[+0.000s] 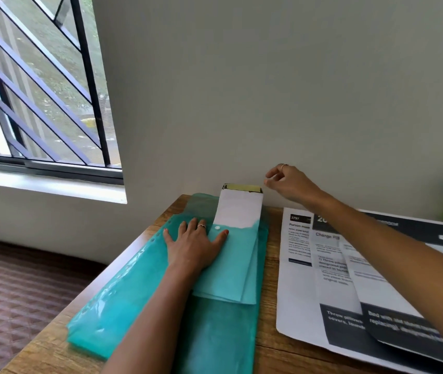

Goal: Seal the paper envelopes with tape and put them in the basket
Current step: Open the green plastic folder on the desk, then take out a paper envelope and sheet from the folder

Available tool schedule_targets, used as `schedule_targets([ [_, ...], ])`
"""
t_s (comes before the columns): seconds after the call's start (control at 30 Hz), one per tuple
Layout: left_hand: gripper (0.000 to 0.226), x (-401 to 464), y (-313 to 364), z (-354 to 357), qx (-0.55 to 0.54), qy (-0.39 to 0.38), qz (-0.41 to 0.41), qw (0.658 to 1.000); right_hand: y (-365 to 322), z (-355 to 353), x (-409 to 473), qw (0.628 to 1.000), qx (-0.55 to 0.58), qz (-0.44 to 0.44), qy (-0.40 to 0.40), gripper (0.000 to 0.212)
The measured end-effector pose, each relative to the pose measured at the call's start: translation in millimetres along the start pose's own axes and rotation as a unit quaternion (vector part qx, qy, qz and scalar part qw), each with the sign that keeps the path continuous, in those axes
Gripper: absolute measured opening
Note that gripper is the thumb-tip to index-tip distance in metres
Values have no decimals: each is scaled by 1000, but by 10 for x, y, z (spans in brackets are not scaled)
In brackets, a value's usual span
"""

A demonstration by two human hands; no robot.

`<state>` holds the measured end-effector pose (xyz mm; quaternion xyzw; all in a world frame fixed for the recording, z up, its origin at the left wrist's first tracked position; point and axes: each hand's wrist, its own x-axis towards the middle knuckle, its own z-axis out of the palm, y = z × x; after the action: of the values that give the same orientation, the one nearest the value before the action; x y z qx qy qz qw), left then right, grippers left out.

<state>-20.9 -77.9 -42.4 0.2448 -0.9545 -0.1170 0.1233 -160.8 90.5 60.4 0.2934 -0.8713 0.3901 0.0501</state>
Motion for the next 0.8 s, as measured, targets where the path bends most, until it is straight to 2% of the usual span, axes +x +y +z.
schedule_targets([
  [0.13,74,-39,26,-33,-8,10,5,1000,-11,-449,-347,998,-48,-23,-19,21],
  [0.33,50,-143,256,-208,0,94,59,994,125,-1001,-1107,994,-109,-9,-31,22],
  [0.43,43,-223,483,-310,-20,141,98,985,265,-1202,-1393,992,-129,4,-8,21],
  [0.5,45,-330,661,-373,-29,132,127,983,382,-1303,-1553,990,-139,25,15,19],
  [0.63,37,-623,1039,-450,-87,52,165,981,564,-1366,-1829,985,-155,64,38,19],
  [0.73,41,-848,1285,-337,-113,-4,190,975,624,-1321,-2061,981,-180,69,15,22],
  [0.8,46,-987,1395,-233,-120,-31,208,970,638,-1273,-2208,977,-200,62,-30,34],
])
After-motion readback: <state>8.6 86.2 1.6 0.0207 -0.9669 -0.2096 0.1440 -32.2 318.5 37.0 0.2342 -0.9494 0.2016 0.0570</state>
